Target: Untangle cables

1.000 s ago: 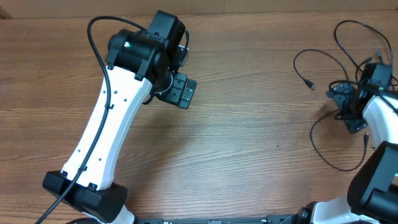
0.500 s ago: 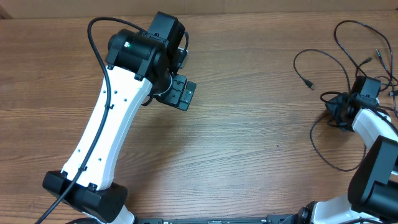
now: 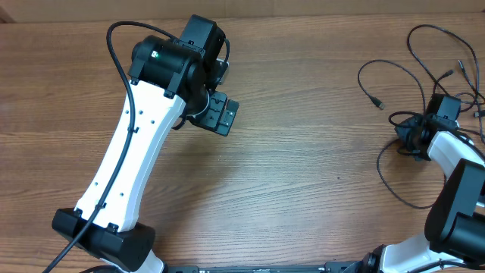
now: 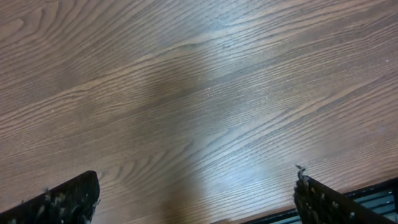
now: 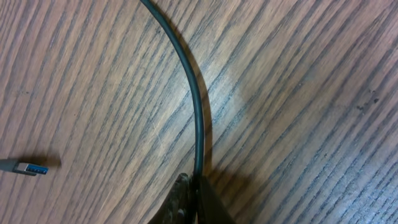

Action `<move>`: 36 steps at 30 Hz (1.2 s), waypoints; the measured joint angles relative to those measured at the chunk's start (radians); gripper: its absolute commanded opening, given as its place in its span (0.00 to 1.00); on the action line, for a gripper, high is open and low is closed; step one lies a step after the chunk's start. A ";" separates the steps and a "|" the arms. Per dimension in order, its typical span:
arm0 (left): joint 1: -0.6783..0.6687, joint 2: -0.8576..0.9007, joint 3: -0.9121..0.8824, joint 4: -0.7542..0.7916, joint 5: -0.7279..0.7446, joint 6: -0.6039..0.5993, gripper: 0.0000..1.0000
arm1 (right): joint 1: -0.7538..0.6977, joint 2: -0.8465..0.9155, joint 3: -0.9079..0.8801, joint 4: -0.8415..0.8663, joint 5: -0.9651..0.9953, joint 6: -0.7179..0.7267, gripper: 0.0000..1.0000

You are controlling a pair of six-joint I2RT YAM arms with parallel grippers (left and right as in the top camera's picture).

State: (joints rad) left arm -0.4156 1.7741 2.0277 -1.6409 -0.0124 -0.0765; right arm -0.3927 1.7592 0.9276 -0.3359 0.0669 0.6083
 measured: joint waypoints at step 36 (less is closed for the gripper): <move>0.000 0.000 0.000 -0.005 0.000 0.000 1.00 | -0.002 -0.077 0.207 -0.245 -0.327 -0.161 0.04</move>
State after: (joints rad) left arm -0.4156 1.7741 2.0277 -1.6459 -0.0124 -0.0769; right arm -0.3946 1.6817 1.1343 -0.5808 -0.2596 0.4477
